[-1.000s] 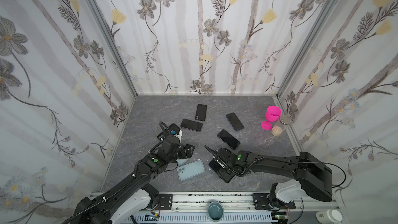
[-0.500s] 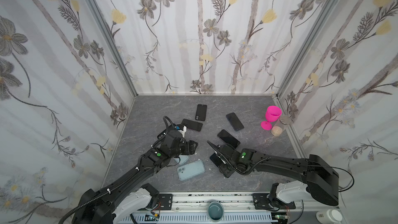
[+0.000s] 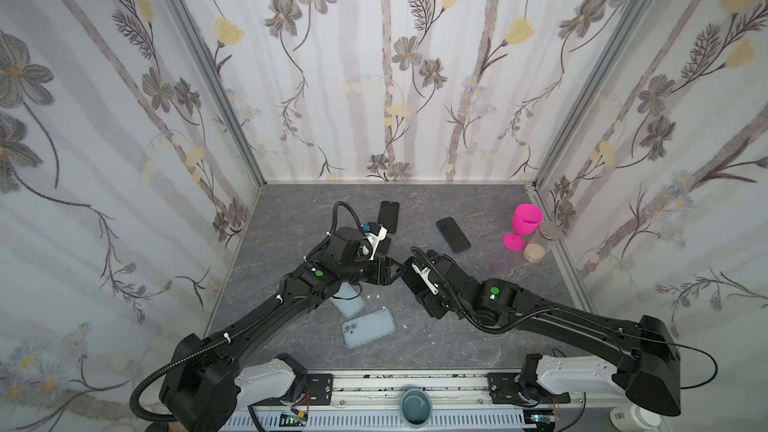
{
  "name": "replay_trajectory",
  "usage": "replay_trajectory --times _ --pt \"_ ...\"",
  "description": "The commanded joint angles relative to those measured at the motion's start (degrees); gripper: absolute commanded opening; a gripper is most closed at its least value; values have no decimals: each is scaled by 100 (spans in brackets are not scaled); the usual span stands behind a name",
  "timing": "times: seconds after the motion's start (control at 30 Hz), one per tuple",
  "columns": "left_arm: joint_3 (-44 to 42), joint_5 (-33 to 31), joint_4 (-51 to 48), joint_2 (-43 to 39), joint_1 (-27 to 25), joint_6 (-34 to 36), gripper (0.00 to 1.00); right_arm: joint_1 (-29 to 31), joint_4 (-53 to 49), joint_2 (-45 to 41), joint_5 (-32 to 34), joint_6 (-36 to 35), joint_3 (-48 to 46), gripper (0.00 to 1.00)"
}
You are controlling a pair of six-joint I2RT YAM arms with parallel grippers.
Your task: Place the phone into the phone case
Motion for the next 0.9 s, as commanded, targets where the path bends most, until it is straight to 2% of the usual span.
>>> replay_trajectory --times 0.0,0.3,0.53,0.77,0.87 --pt "-2 416 302 -14 6 -179 65 -16 574 -130 -62 -368 59 54" --pt "-233 856 770 -208 96 -718 44 -11 758 -238 -422 -599 42 53" --pt "-361 912 877 -309 152 -899 27 -11 811 -302 -576 -678 6 53" --pt "-433 938 998 -332 162 -1074 0 -11 797 -328 -571 -767 -3 54" --pt "-466 953 1096 -332 166 -1173 0 -9 810 -317 -538 -786 15 54"
